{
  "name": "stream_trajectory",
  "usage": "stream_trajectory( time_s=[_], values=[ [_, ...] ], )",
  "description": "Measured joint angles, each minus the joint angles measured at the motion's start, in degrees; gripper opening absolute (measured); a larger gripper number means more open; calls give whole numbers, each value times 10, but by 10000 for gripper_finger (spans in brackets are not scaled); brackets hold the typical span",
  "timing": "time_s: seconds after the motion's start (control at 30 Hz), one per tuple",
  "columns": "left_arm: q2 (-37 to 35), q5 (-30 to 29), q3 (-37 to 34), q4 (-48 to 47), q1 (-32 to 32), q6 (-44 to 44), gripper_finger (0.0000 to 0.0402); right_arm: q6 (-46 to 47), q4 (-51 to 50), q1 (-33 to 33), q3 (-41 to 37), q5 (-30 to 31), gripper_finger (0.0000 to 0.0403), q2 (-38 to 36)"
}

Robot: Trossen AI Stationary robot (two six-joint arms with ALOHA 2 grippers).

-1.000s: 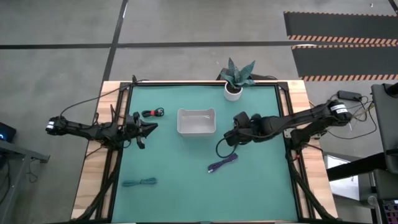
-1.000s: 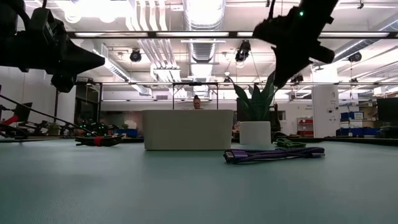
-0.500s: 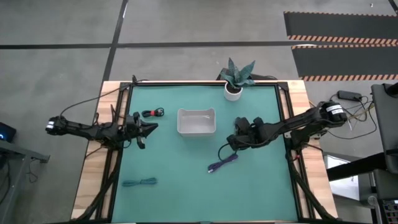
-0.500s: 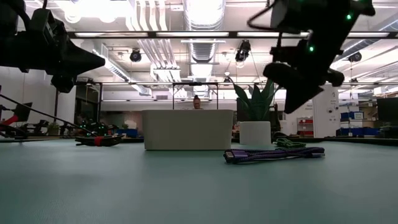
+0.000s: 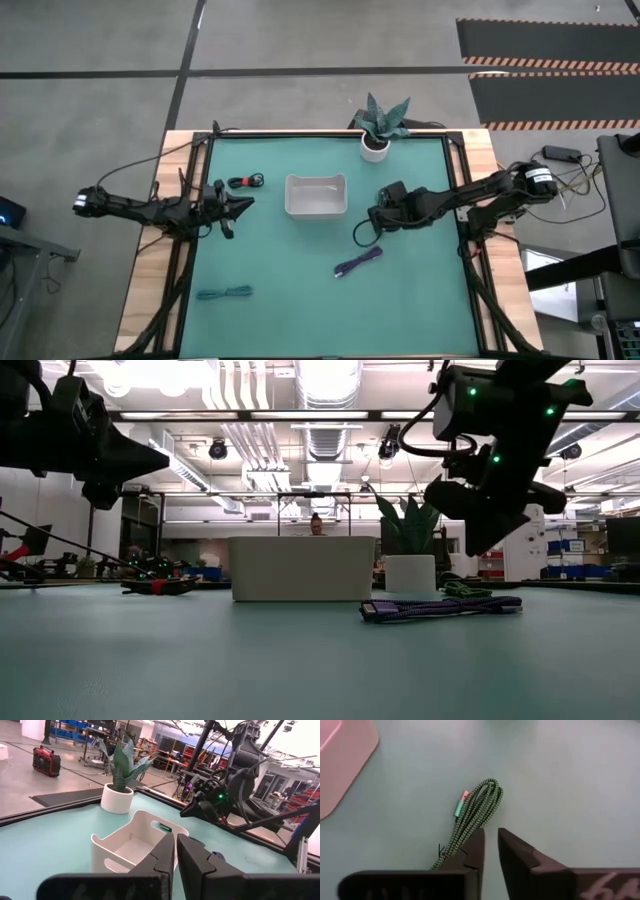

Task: Pick and place USB-C Cables
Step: Put the green charger cable into the white bin

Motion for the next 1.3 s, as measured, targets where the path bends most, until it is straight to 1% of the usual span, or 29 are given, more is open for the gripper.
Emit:
stream_trajectory(
  time_s=[0.13,0.23,0.3,0.4,0.6,0.77,0.93,1.3],
  values=[
    [0,0,0,0,0,0,6,14,0,1,0,-2,103,0],
    [0,0,0,0,0,0,6,46,1,1,0,-4,132,0],
    [0,0,0,0,0,0,6,66,1,1,0,-6,147,0],
    [0,0,0,0,0,0,6,74,3,1,0,-24,166,-2],
    [0,0,0,0,0,0,6,85,3,1,0,-34,187,-1],
    [0,-2,0,0,0,0,6,89,3,-3,0,-34,190,3],
    [0,-19,0,1,0,0,6,88,19,-3,0,-31,193,6],
    [0,-21,0,0,0,0,6,83,23,-6,0,-26,254,15]
  ],
)
